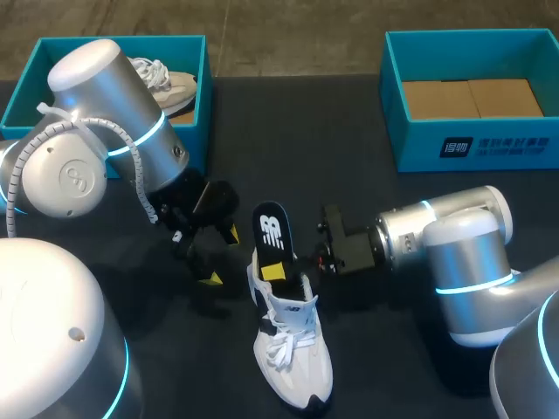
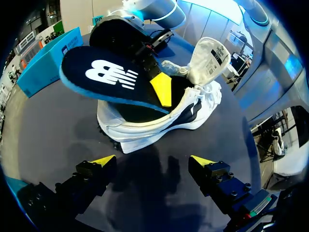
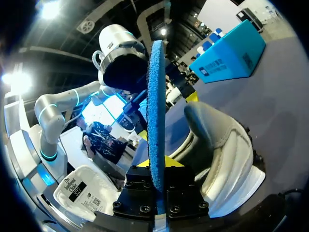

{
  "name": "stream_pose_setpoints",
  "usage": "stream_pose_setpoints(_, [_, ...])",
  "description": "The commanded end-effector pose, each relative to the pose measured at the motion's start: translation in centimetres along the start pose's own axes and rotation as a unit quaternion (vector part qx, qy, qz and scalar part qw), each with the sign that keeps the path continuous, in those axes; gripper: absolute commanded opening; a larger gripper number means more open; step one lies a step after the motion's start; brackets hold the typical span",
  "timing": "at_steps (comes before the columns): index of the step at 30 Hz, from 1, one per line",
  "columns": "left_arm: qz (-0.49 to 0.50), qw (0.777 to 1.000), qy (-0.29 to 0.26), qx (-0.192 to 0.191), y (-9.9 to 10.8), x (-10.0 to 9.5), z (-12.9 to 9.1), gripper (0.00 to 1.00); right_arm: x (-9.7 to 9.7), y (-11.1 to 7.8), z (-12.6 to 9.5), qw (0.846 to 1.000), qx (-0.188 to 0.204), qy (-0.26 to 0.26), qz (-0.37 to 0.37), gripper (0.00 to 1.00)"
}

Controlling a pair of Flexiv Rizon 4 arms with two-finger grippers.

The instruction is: Take the shoe out of the shoebox, open the shoe tongue, remove and reinsert the insole, then place the shoe into the shoebox

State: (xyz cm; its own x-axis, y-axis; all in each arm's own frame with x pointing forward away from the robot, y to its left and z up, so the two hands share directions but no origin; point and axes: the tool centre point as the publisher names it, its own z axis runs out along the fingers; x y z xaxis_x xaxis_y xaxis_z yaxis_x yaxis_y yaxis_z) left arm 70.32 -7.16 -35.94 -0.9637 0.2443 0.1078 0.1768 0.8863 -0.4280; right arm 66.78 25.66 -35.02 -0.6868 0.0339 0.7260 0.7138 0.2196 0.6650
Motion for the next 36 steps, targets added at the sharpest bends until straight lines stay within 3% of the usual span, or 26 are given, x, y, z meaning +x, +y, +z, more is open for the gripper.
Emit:
stream_pose_setpoints(1, [0.000, 1.000, 0.000, -0.001, 0.0, 0.0, 0.1, 1.00, 0.2, -0.6, 0.1, 1.000, 0.004, -0.001, 0.007, 0.00])
stream_pose_setpoints(4, [0.000, 1.000, 0.000, -0.001, 0.0, 0.0, 0.1, 1.00, 0.2, -0.7, 0.2, 1.000, 0.002, -0.001, 0.009, 0.00])
stream_pose_setpoints(5, [0.000, 1.000, 0.000, -0.001, 0.0, 0.0, 0.1, 1.00, 0.3, -0.6, 0.2, 1.000, -0.001, -0.002, 0.007, 0.21])
stream_pose_setpoints(6, [0.000, 1.000, 0.000, -0.001, 0.0, 0.0, 0.1, 1.00, 0.4, -0.4, 0.1, 1.000, -0.002, -0.002, 0.004, 0.37])
stream_pose_setpoints(7, [0.000, 1.000, 0.000, -0.001, 0.0, 0.0, 0.1, 1.00, 0.5, -0.2, 0.2, 1.000, -0.002, -0.003, 0.001, 0.44])
stream_pose_setpoints(9, [0.000, 1.000, 0.000, -0.001, 0.0, 0.0, 0.1, 1.00, 0.7, 0.4, 0.2, 1.000, -0.002, -0.005, -0.008, 0.78])
stream_pose_setpoints(10, [0.000, 1.000, 0.000, -0.001, 0.0, 0.0, 0.1, 1.00, 0.7, 0.7, 0.2, 1.000, -0.001, -0.005, -0.011, 0.83])
stream_pose_setpoints(15, [0.000, 1.000, 0.000, -0.001, 0.0, 0.0, 0.1, 1.00, 1.0, 2.0, 0.3, 1.000, 0.005, -0.006, -0.026, 0.58])
stream_pose_setpoints(20, [0.000, 1.000, 0.000, -0.001, 0.0, 0.0, 0.1, 1.00, 0.8, 3.0, 0.0, 0.999, 0.007, -0.009, -0.033, 0.56])
stream_pose_setpoints(27, [0.000, 1.000, 0.000, -0.001, 0.0, 0.0, 0.1, 1.00, 0.1, 3.8, -0.8, 0.999, -0.005, -0.009, -0.035, 0.36])
stream_pose_setpoints(31, [0.000, 1.000, 0.000, -0.001, 0.0, 0.0, 0.1, 1.00, -0.2, 3.9, -0.9, 0.999, -0.006, -0.008, -0.033, 0.11])
stream_pose_setpoints(32, [0.000, 1.000, 0.000, -0.001, 0.0, 0.0, 0.1, 1.00, -0.3, 3.9, -0.9, 0.999, -0.006, -0.007, -0.033, 0.00])
stream_pose_setpoints(36, [-0.004, 1.000, -0.002, -0.003, 0.0, 0.0, 0.1, 1.00, -0.5, 3.8, -0.9, 1.000, -0.006, -0.006, -0.030, 0.00])
